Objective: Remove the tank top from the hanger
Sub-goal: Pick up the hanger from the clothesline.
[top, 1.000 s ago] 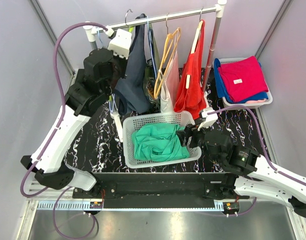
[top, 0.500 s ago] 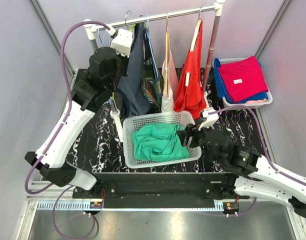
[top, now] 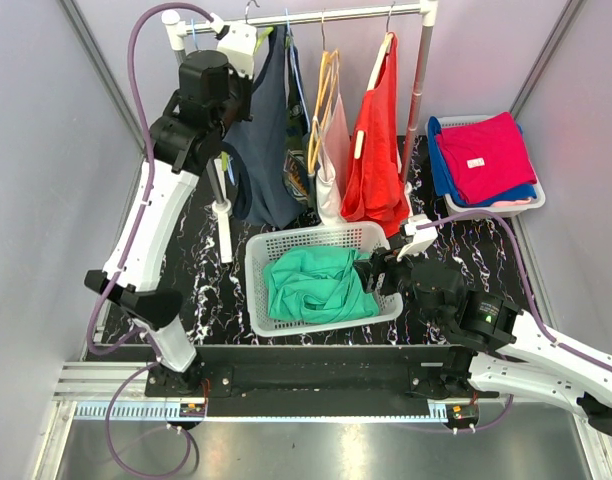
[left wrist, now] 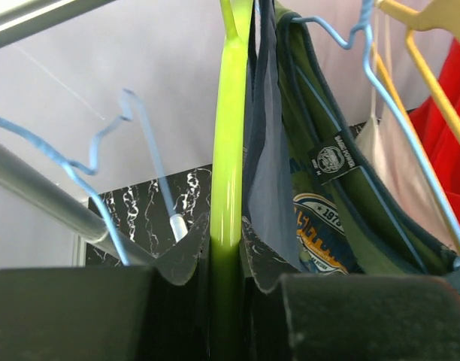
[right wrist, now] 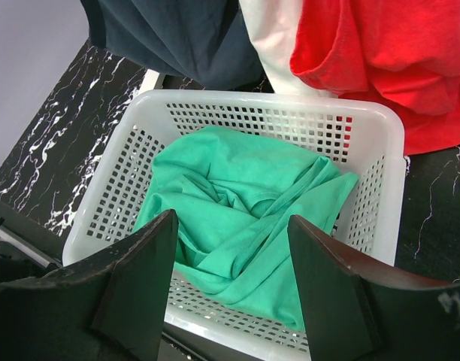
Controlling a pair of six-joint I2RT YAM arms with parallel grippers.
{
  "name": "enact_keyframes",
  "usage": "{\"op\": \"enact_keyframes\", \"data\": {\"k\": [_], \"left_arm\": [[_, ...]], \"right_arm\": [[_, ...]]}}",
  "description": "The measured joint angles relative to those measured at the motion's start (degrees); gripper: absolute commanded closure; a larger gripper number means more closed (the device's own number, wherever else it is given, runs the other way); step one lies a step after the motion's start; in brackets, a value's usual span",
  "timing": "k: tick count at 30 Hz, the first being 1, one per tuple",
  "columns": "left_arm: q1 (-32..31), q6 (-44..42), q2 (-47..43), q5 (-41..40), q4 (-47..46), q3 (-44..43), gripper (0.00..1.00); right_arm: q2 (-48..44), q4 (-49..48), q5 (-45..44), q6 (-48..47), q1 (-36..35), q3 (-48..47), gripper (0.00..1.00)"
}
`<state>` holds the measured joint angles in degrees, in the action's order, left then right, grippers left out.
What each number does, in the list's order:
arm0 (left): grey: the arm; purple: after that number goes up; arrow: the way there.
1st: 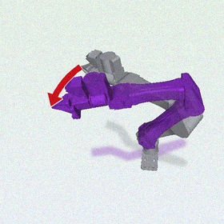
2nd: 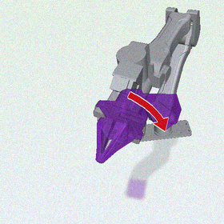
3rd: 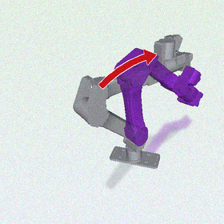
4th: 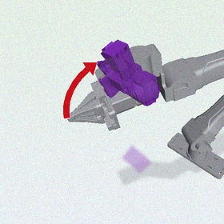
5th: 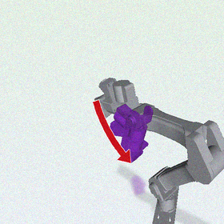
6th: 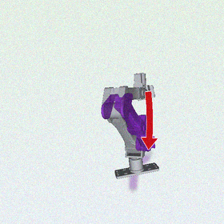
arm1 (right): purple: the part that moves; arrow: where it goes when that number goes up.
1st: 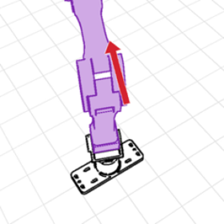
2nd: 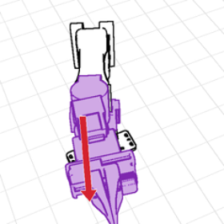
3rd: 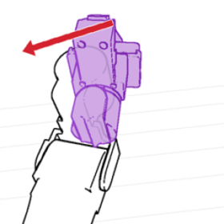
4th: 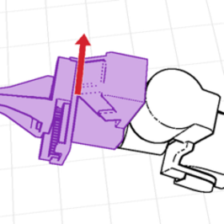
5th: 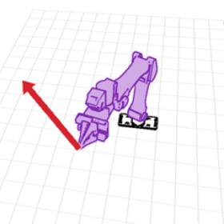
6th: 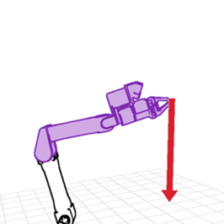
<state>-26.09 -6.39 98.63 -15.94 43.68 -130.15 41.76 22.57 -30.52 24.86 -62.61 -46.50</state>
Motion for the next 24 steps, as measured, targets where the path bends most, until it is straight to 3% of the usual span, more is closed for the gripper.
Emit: {"op": "enact_keyframes", "data": {"k": [24], "left_arm": [[0.6, -2.5, 9.7, 2.4, 0.9, -8.2, 1.0]], "right_arm": [[0.4, -0.2, -1.9, -1.6, 0.0, 0.0, 0.3]]}}
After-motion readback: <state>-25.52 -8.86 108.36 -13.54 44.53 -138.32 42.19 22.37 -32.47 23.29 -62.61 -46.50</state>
